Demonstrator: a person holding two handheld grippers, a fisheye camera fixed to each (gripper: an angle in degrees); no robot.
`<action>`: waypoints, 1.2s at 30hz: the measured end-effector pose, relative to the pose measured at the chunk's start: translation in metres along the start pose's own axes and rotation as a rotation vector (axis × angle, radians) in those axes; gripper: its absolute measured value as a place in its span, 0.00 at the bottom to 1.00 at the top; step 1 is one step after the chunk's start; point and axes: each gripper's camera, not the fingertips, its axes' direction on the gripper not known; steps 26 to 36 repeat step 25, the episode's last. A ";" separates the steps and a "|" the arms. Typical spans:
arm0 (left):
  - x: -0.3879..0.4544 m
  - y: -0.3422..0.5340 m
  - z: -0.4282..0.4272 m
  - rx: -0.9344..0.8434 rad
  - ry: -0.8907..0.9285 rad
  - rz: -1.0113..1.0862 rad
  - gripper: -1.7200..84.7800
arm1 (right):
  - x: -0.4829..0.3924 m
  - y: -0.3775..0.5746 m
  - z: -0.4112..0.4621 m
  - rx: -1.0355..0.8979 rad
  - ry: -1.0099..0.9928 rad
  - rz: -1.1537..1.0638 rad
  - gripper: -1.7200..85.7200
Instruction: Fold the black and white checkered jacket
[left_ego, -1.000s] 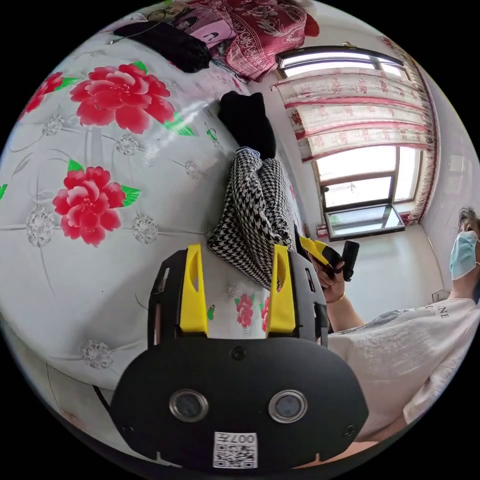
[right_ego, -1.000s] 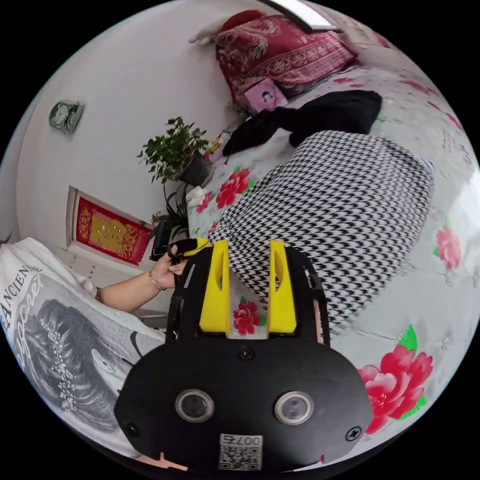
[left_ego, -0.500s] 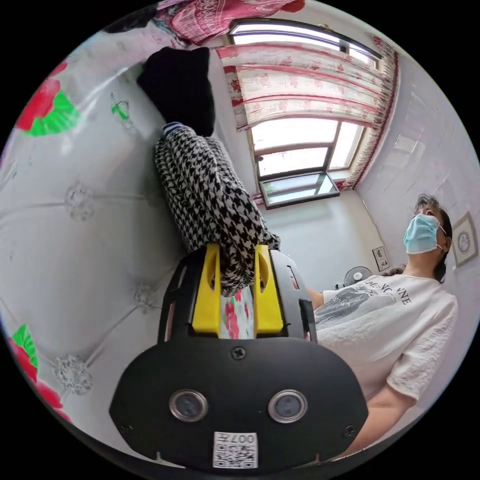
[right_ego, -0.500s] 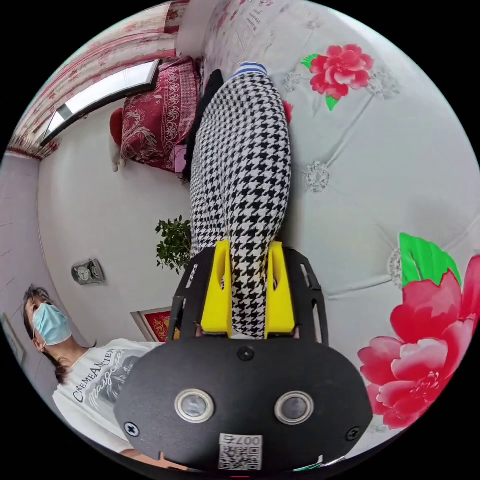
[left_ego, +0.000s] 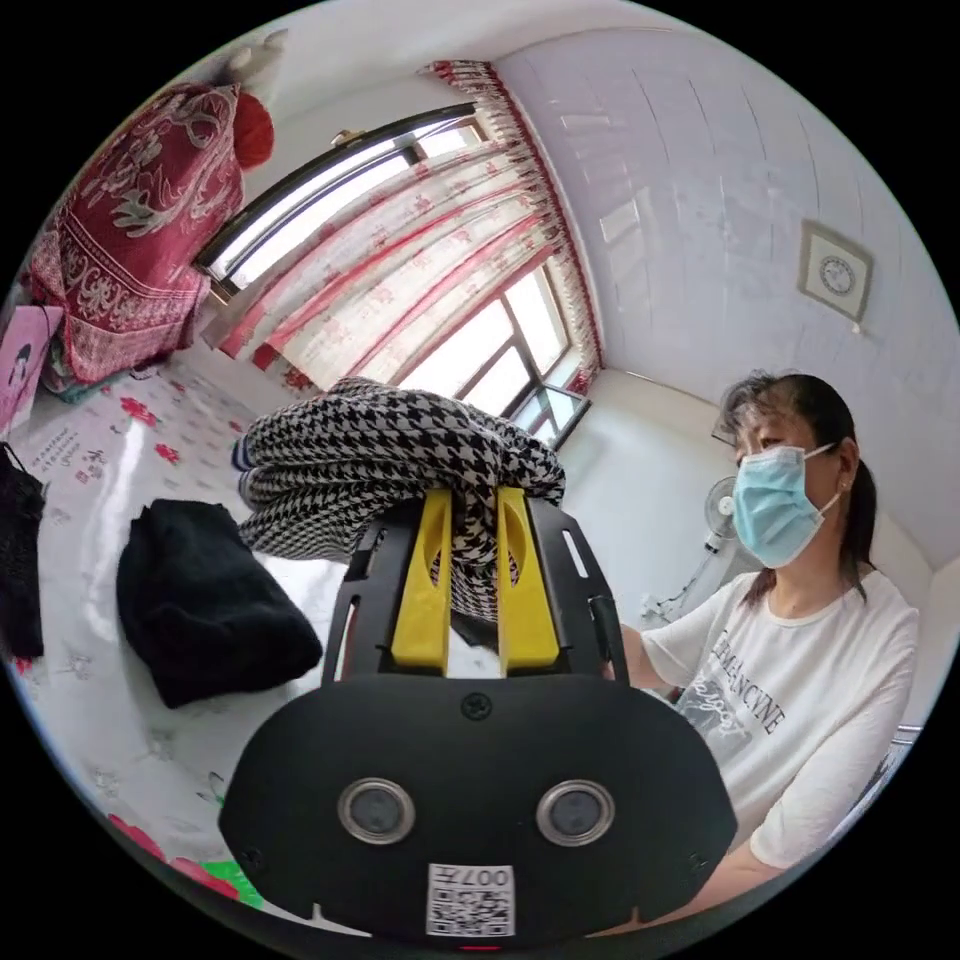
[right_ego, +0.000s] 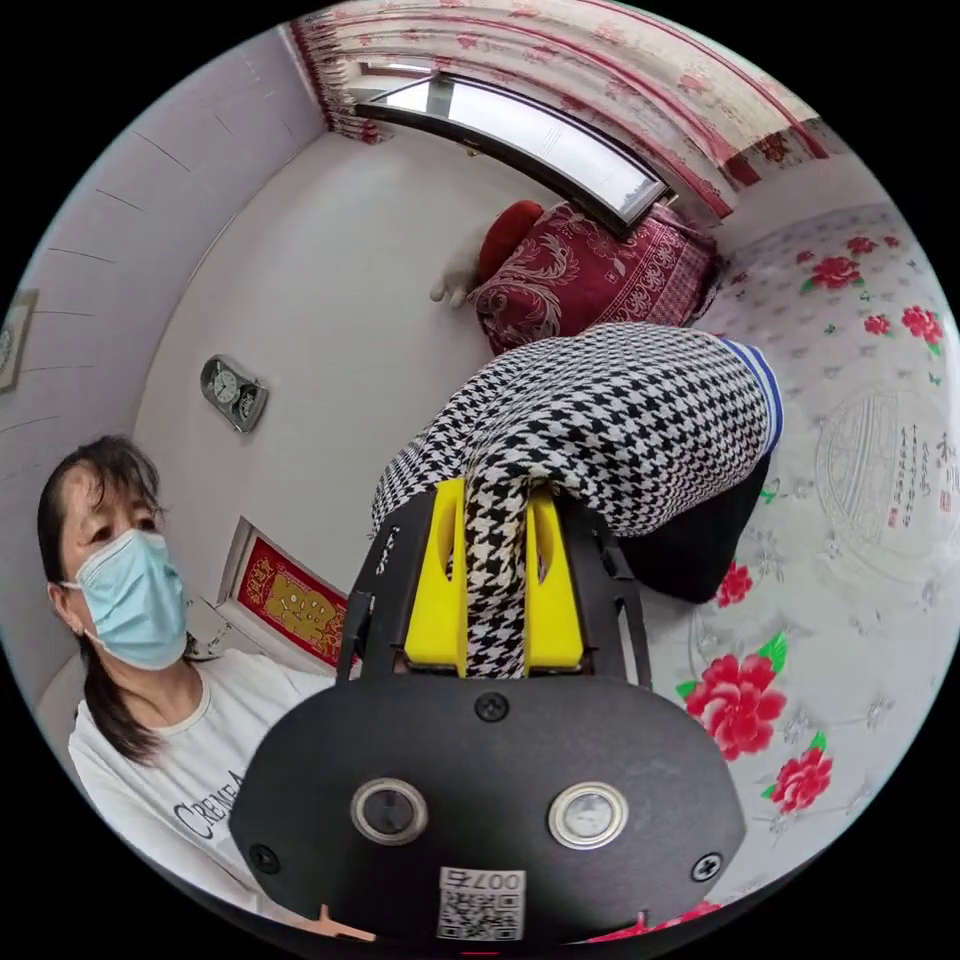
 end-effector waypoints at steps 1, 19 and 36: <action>-0.012 -0.010 0.004 -0.005 -0.110 -0.013 0.09 | 0.009 -0.020 0.018 0.006 0.031 -0.007 0.10; -0.035 0.235 0.140 -0.570 -0.892 -0.183 0.01 | 0.154 0.140 0.105 -0.367 0.556 0.206 0.10; 0.063 0.384 0.283 -1.053 -0.823 -0.074 0.01 | 0.077 0.315 0.095 -0.846 0.989 0.100 0.08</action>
